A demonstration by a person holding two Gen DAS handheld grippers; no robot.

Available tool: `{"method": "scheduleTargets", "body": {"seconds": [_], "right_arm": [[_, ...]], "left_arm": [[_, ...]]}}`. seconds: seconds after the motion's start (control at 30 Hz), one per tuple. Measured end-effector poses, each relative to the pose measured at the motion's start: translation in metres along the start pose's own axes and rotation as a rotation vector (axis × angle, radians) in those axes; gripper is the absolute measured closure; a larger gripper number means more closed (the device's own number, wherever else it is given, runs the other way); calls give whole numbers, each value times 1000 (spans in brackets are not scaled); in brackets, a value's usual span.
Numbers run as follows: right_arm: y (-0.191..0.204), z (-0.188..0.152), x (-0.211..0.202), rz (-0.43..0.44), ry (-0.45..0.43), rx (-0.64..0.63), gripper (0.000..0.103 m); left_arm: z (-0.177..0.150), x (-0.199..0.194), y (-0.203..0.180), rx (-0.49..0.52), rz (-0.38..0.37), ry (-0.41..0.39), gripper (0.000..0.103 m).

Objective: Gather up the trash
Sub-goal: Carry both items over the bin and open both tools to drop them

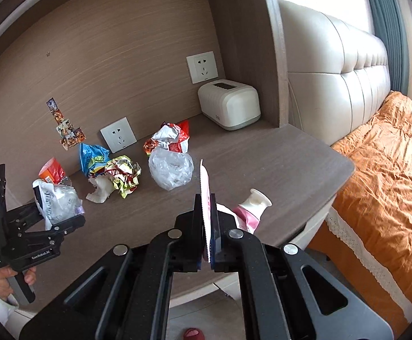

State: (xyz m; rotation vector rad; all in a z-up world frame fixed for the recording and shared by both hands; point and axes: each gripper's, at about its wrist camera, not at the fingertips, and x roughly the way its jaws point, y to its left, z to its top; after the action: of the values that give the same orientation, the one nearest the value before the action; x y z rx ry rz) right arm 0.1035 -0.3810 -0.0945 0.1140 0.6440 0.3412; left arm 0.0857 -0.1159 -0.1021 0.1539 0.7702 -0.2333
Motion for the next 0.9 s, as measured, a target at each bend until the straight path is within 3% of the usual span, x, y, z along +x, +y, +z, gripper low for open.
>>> {"method": "scheduleTargets", "body": {"seconds": [0.57,0.77,0.9], "right_arm": [[-114,-112,-143,-159,51,218,98],[-143,-154,-169,-207,74,294,98],[-161,-187,-159,-237,122,317,99]], "left_arm": [[-28,3,-231,248,-337,45,57],[-63,19,-303,348,-465,117,57],[-98,44,-344,408,-547,189,56]]}}
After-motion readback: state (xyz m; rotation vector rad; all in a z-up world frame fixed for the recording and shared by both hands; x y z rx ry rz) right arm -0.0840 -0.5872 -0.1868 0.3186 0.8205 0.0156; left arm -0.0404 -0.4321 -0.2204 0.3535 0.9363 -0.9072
